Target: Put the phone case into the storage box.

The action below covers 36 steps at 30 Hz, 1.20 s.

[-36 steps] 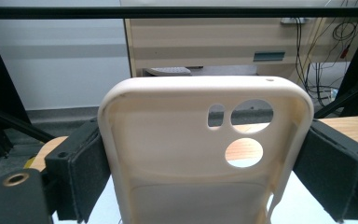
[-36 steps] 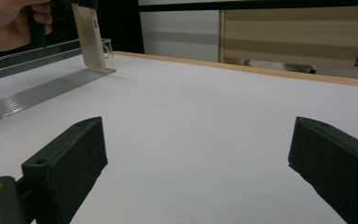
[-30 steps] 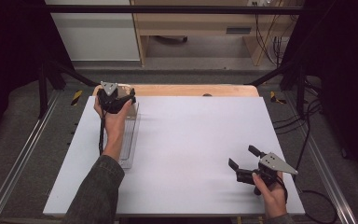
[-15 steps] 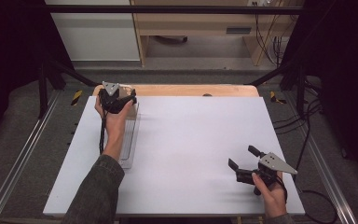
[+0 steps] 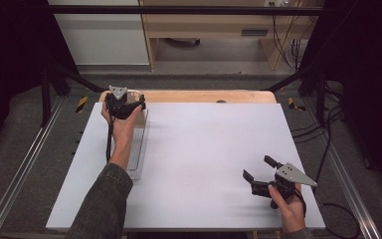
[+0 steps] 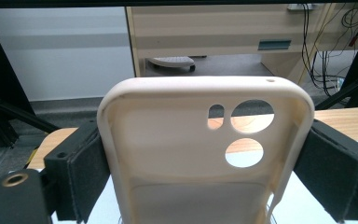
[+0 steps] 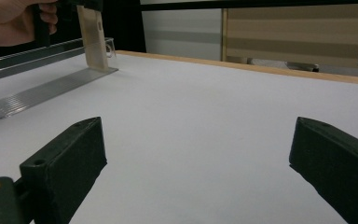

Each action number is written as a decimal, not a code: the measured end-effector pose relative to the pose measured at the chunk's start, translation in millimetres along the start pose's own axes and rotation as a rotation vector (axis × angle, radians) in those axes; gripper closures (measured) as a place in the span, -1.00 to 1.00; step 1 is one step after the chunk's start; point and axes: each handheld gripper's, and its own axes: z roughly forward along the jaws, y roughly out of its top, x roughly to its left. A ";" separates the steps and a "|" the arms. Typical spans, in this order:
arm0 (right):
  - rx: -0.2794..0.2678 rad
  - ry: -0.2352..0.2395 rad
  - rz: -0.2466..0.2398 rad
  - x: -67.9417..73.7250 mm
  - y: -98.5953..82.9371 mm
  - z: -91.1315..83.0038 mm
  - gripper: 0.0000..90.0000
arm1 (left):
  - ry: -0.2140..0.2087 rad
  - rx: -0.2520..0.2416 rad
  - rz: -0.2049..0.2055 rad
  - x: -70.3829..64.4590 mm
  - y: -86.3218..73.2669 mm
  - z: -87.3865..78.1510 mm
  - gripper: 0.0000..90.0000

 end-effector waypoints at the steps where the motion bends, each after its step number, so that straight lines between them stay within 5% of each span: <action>1: 0.000 0.000 -0.001 -0.1 0.0 0.0 -0.92 | 0.001 0.003 0.002 -0.4 0.5 0.5 -0.77; 36: 0.016 0.021 -0.009 3.4 -0.8 2.5 -0.92 | -0.019 -0.009 -0.001 2.4 -1.4 2.7 -0.79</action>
